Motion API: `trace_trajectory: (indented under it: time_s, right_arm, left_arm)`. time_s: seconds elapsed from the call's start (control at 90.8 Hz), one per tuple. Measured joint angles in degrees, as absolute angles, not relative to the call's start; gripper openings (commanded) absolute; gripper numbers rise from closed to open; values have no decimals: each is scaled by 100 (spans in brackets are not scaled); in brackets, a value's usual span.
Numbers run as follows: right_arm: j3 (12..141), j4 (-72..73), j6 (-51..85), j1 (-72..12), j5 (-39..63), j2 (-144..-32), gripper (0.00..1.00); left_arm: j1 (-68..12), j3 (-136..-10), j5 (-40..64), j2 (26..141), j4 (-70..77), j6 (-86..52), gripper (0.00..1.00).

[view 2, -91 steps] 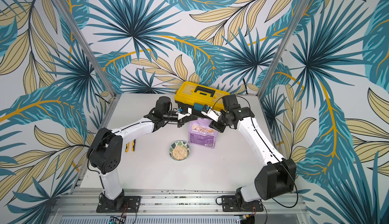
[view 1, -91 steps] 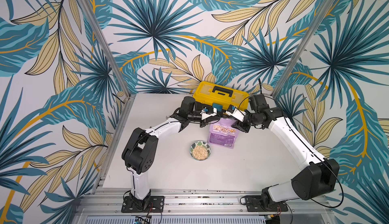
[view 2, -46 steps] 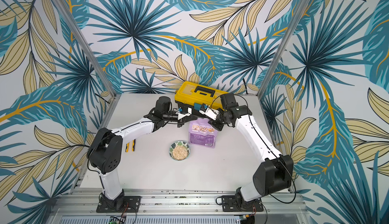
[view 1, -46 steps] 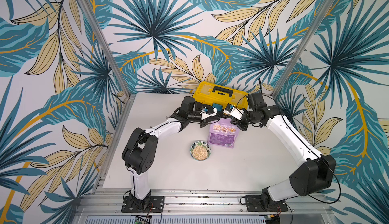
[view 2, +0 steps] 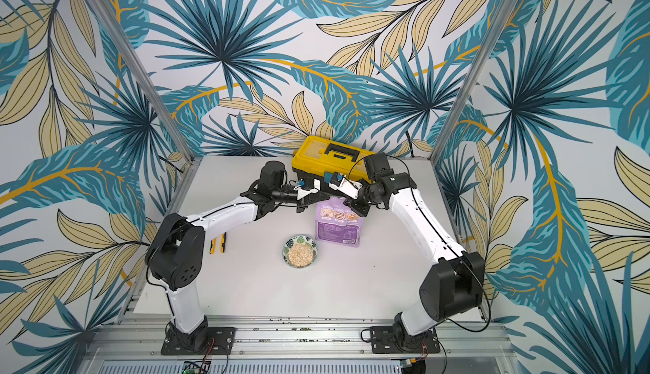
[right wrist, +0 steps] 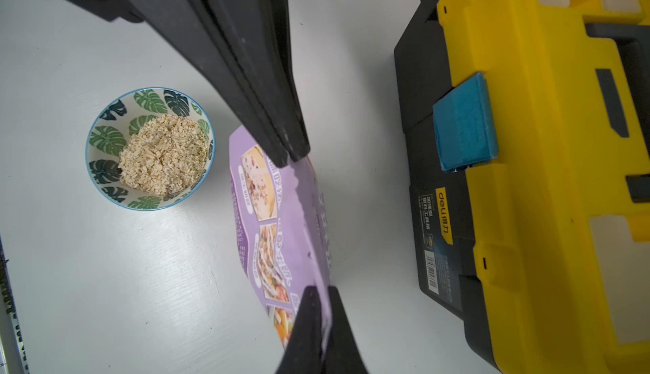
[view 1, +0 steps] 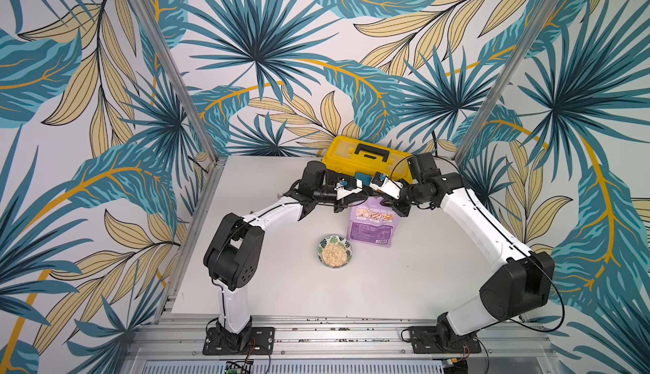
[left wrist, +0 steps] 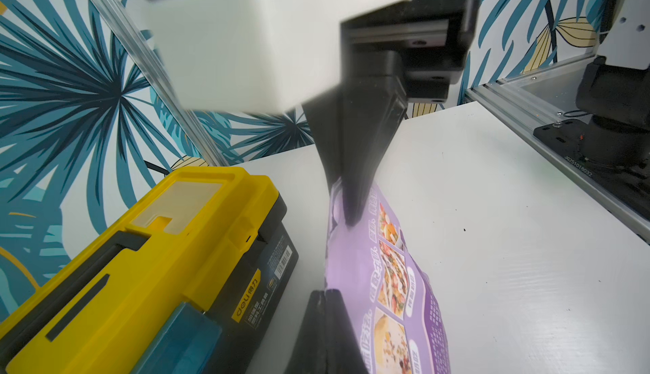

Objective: Pour the oats into the breakfast bowl
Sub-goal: Close the oats bag at the center of the board.

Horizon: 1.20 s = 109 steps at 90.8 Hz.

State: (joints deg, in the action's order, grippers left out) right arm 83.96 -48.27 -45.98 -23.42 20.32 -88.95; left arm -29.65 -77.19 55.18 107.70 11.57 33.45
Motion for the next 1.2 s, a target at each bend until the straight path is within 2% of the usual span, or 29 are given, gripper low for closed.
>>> trace_trajectory:
  time_s: [0.044, 0.121, 0.474, 0.54, 0.573, 0.738, 0.859, 0.969, 1.035, 1.2]
  right_arm:
    - [8370, -4825, -4606, -2340, 1997, -8860, 37]
    - [8337, -4825, -4602, -2327, 1957, -8807, 42]
    - [8560, -4845, -4609, -2399, 2016, -9164, 43]
    - [8643, -4847, -4609, -2440, 2051, -9244, 40]
    - [8689, -4849, -4604, -2458, 2088, -9277, 35]
    - [8897, -4915, -4617, -2585, 2261, -9402, 0]
    - [8917, -4965, -4652, -2593, 2261, -9415, 0]
    - [8919, -4965, -4650, -2600, 2259, -9415, 0]
    - [8919, -4965, -4650, -2609, 2257, -9415, 0]
    - [8919, -4965, -4652, -2628, 2252, -9415, 0]
  left_arm:
    - [-2969, -7719, 5531, 10770, 1160, 3347, 0]
    - [-2971, -7719, 5535, 10770, 1160, 3347, 0]
    - [-2969, -7719, 5535, 10770, 1160, 3345, 0]
    - [-2969, -7719, 5535, 10770, 1162, 3345, 0]
    - [-2969, -7719, 5535, 10770, 1160, 3345, 0]
    - [-2965, -7719, 5511, 10770, 1157, 3345, 0]
    - [-2961, -7719, 5507, 10770, 1153, 3345, 0]
    - [-2961, -7714, 5509, 10770, 1168, 3350, 19]
    - [-2961, -7708, 5511, 10770, 1201, 3334, 25]
    - [-2875, -7618, 5537, 10770, 1345, 3183, 26]
